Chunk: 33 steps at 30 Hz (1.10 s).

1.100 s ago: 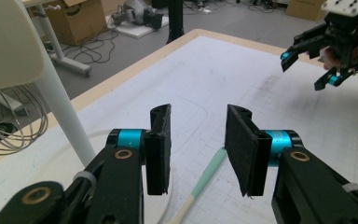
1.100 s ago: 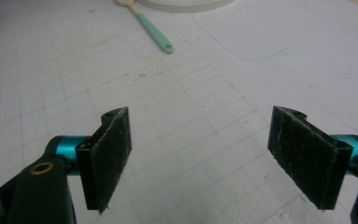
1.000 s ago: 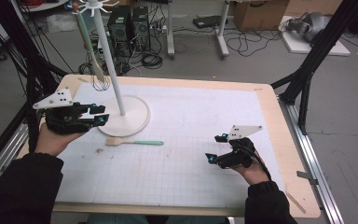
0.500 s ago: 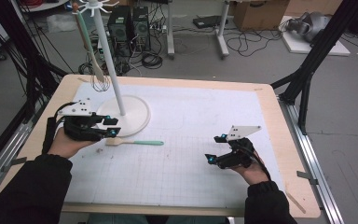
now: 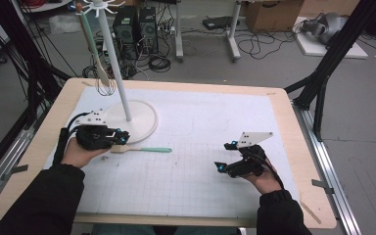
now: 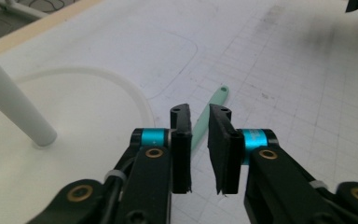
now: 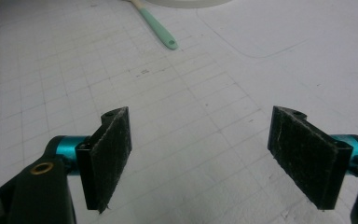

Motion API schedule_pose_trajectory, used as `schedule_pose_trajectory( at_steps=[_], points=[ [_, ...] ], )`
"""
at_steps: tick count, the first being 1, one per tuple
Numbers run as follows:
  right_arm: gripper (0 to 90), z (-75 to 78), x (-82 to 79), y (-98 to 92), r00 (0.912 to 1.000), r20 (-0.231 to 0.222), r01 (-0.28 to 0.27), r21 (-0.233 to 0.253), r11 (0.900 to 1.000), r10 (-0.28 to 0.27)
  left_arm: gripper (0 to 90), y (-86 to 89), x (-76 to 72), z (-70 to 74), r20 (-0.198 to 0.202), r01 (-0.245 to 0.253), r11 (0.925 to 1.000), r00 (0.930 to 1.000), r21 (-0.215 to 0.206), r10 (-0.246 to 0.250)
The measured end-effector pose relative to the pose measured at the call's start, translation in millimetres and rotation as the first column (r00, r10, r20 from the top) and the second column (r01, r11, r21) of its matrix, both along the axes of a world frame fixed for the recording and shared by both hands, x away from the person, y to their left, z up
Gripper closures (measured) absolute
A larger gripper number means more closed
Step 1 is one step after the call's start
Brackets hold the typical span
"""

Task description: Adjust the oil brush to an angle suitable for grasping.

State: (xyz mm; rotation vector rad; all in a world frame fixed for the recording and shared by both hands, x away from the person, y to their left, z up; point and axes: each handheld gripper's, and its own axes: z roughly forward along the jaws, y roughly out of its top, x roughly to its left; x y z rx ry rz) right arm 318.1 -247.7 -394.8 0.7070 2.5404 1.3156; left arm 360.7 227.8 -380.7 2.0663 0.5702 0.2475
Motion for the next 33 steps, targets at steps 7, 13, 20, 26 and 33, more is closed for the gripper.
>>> schedule_pose_trajectory(
  at_steps=[7,13,20,26,33],
  points=[
    [20.5,-0.3,0.3,0.0,1.0000,-0.001,0.001,0.000,1.000,-0.001,89.6,-7.9,7.1,-15.3,-0.006,-0.021,0.9993,0.9998,0.032,0.021],
    [20.5,-1.1,1.0,0.9,1.0000,0.002,-0.003,-0.008,1.000,0.003,89.6,-15.1,12.8,-25.5,-0.020,-0.027,0.9981,0.9994,0.056,0.028],
    [20.5,-1.4,1.0,1.4,1.0000,-0.001,-0.007,-0.011,1.000,0.006,89.6,-21.8,18.9,-38.2,-0.024,-0.046,0.9963,0.9986,0.072,0.048],
    [20.5,-1.7,1.3,2.6,0.9999,0.003,-0.011,-0.011,1.000,0.011,89.6,-26.6,22.7,-46.8,-0.034,-0.056,0.9942,0.9977,0.092,0.059],
    [20.5,-1.3,1.6,2.7,0.9998,0.010,-0.014,-0.009,1.000,0.014,89.6,-30.4,25.2,-56.4,-0.056,-0.056,0.9900,0.9964,0.130,0.063]
  ],
)
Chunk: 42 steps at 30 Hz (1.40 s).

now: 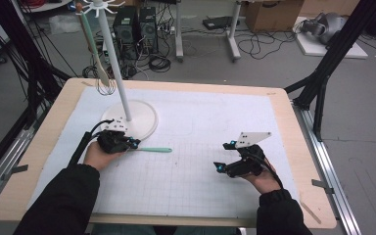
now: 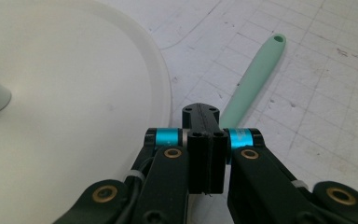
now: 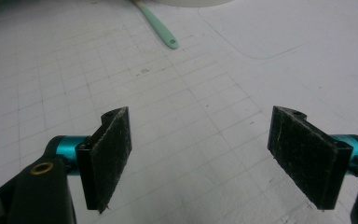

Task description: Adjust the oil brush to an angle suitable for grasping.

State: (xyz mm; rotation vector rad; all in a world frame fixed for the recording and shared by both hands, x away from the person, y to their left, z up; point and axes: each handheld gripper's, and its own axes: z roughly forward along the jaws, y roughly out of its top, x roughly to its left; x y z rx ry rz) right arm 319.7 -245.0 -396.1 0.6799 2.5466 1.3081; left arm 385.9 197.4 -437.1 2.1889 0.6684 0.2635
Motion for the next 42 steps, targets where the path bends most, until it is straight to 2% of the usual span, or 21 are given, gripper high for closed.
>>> schedule_pose_trajectory(
  at_steps=[2,3,10,13,17,26,35,40,42],
  points=[
    [20.5,-0.1,0.0,0.1,1.0000,0.000,0.000,-0.001,1.000,0.000,89.7,0.6,0.0,-2.4,-0.003,-0.004,1.0000,1.0000,0.007,0.004],
    [20.5,0.0,0.0,0.2,1.0000,0.000,0.000,0.000,1.000,0.000,89.6,1.4,-0.1,-4.2,-0.010,-0.010,0.9999,0.9999,-0.005,0.010],
    [20.5,0.2,-0.3,0.9,1.0000,0.002,-0.001,0.000,1.000,0.001,89.6,4.2,0.5,-3.1,-0.019,-0.017,0.9998,0.9997,0.009,0.017],
    [20.5,0.2,-0.6,1.8,1.0000,0.000,-0.002,-0.002,1.000,0.002,89.6,4.4,0.9,-3.1,-0.035,-0.022,0.9998,0.9991,-0.001,0.022],
    [20.5,-0.3,-0.6,2.4,1.0000,-0.001,-0.004,-0.005,1.000,0.004,89.6,4.6,0.8,-3.2,-0.037,-0.018,0.9998,0.9992,-0.002,0.018],
    [20.5,-0.5,-0.4,2.7,1.0000,-0.004,-0.007,-0.008,1.000,0.006,89.6,5.1,-3.6,-0.2,-0.064,0.028,0.9995,0.9976,0.013,-0.027],
    [20.5,-0.8,-0.6,3.5,1.0000,-0.004,-0.009,-0.009,1.000,0.009,89.6,6.8,-11.3,1.1,-0.080,0.052,0.9986,0.9954,-0.005,-0.053],
    [20.5,-1.4,-0.3,4.5,0.9999,-0.001,-0.013,-0.013,1.000,0.012,89.2,6.4,-11.9,1.5,-0.072,0.061,0.9982,0.9956,-0.002,-0.061],
    [20.5,-1.1,-0.6,4.4,0.9999,-0.004,-0.016,-0.013,1.000,0.016,86.4,7.2,-11.9,2.3,-0.064,0.073,0.9974,0.9953,-0.001,-0.072]
  ],
)
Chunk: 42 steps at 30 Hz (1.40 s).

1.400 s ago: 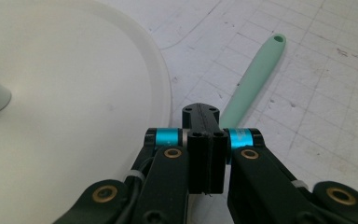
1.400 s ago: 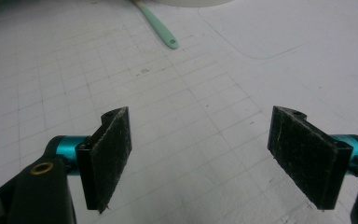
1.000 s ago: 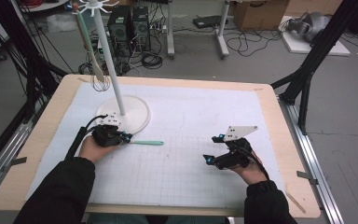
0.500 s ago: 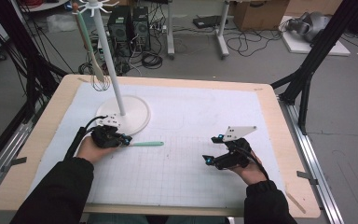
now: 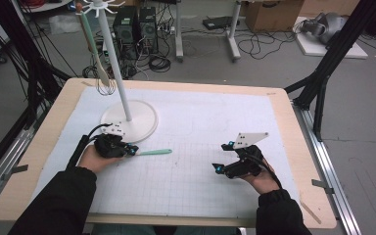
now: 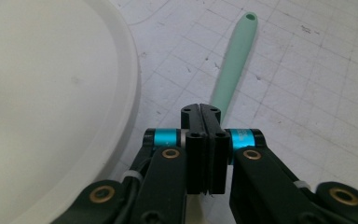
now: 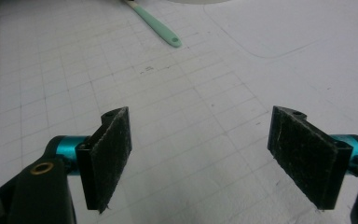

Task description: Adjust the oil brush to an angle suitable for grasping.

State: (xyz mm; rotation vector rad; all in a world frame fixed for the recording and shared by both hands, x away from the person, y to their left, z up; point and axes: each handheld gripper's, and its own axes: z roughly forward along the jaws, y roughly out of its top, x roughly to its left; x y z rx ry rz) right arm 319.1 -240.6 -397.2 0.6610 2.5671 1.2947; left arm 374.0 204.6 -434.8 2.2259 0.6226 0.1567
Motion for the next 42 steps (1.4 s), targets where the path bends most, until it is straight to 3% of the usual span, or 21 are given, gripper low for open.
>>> schedule_pose_trajectory(
  at_steps=[5,9,14,20,24,30,42],
  points=[
    [20.5,-0.1,0.4,-0.3,1.0000,-0.002,0.003,0.001,1.000,-0.003,79.0,1.2,-1.1,2.1,-0.005,0.025,0.9994,0.9997,-0.023,-0.025],
    [20.5,-0.7,0.9,0.3,1.0000,-0.001,0.001,-0.002,1.000,-0.001,75.8,0.0,-0.3,0.1,-0.018,0.048,0.9987,0.9987,-0.018,-0.048],
    [20.5,-1.3,1.6,0.4,1.0000,-0.005,-0.003,-0.003,1.000,0.003,72.4,-2.7,0.8,-4.5,-0.025,0.059,0.9981,0.9979,0.017,-0.059],
    [20.5,-3.0,2.5,1.9,0.9999,-0.010,-0.004,-0.008,1.000,0.004,76.1,-8.9,-2.7,-2.7,0.024,0.056,0.9958,0.9980,0.073,-0.058],
    [20.5,-3.2,2.3,2.8,0.9999,-0.009,-0.007,-0.008,1.000,0.007,79.1,-9.6,-3.9,-2.1,0.042,0.071,0.9938,0.9963,0.085,-0.075],
    [20.5,-3.8,2.5,3.1,0.9999,-0.013,-0.006,-0.008,1.000,0.006,81.8,-14.1,-4.1,2.6,0.040,0.120,0.9839,0.9912,0.132,-0.126],
    [20.5,-3.6,1.9,3.4,0.9999,-0.012,-0.006,-0.008,1.000,0.006,82.4,-10.5,-7.4,9.2,0.034,0.122,0.9875,0.9915,0.100,-0.126]
  ],
)
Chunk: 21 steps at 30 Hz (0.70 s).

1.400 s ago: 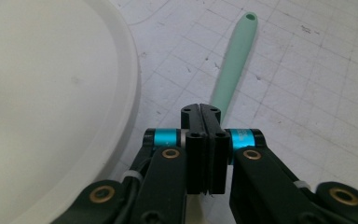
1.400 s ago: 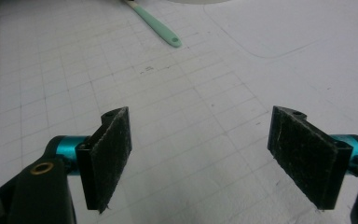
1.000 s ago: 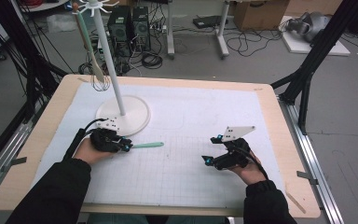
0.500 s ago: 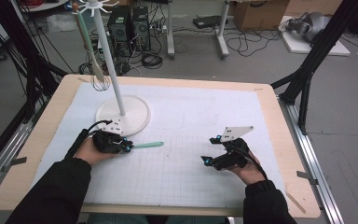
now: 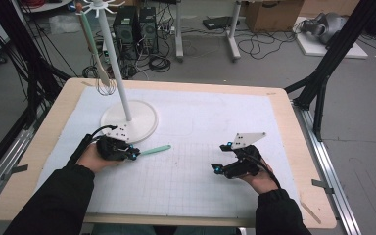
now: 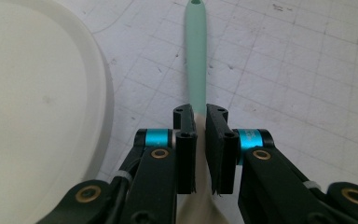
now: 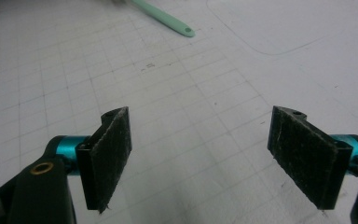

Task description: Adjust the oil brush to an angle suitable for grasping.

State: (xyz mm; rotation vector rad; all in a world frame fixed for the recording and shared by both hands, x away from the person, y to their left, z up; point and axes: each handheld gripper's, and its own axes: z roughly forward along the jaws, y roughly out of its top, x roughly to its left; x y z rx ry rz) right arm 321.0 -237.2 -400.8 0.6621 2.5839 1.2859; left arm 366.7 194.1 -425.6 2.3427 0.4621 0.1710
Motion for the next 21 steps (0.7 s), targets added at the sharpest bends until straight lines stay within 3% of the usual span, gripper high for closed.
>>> schedule_pose_trajectory(
  at_steps=[16,21],
  points=[
    [20.5,-0.1,0.1,1.3,1.0000,0.002,-0.001,0.002,1.000,0.001,82.5,0.3,-4.0,4.0,0.005,0.006,0.9997,1.0000,-0.023,-0.006],
    [20.5,0.2,-0.3,3.0,1.0000,0.003,-0.004,0.003,1.000,0.004,82.5,0.7,-7.1,7.8,0.013,0.002,0.9989,0.9999,-0.047,-0.001]
  ],
)
